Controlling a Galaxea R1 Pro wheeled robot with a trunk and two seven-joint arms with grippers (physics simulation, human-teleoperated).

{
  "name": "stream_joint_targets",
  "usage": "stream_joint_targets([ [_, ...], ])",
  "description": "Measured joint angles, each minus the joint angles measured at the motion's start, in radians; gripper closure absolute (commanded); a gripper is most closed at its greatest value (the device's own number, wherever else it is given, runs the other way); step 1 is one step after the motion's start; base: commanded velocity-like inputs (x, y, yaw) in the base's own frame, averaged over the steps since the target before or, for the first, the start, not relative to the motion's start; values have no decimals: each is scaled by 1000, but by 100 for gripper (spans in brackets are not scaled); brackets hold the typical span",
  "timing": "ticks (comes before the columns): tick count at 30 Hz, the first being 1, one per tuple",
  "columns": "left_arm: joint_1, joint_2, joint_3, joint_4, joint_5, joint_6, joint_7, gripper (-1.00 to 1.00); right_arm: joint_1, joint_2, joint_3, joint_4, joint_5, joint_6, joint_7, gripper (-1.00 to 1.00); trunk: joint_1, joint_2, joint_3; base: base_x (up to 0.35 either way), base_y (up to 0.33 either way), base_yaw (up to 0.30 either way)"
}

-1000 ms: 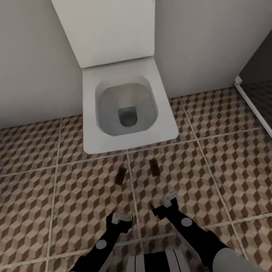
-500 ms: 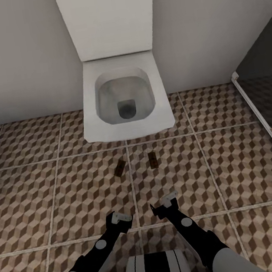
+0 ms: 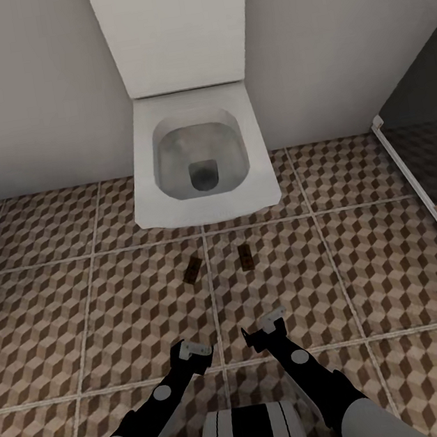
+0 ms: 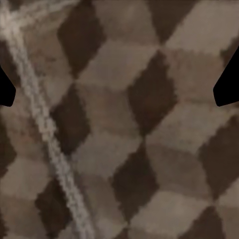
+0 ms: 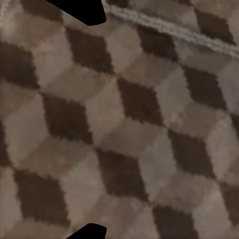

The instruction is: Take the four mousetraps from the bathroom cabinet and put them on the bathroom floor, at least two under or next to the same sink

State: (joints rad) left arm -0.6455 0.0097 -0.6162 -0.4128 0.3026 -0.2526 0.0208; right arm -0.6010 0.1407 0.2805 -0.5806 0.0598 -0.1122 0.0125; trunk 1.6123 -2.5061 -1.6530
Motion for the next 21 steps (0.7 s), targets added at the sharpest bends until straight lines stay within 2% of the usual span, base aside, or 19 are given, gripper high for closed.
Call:
stream_joint_targets([
  [6, 0, 0, 0, 0, 0, 0, 0, -100, 0, 0, 0, 0, 0, 0, 0, -100, 0, 0, 0, 0, 0, 0],
  [21, 0, 0, 0, 0, 0, 0, 0, -100, 0, 0, 0, 0, 0, 0, 0, -100, -7, 3, 58, 0, 0, 0],
])
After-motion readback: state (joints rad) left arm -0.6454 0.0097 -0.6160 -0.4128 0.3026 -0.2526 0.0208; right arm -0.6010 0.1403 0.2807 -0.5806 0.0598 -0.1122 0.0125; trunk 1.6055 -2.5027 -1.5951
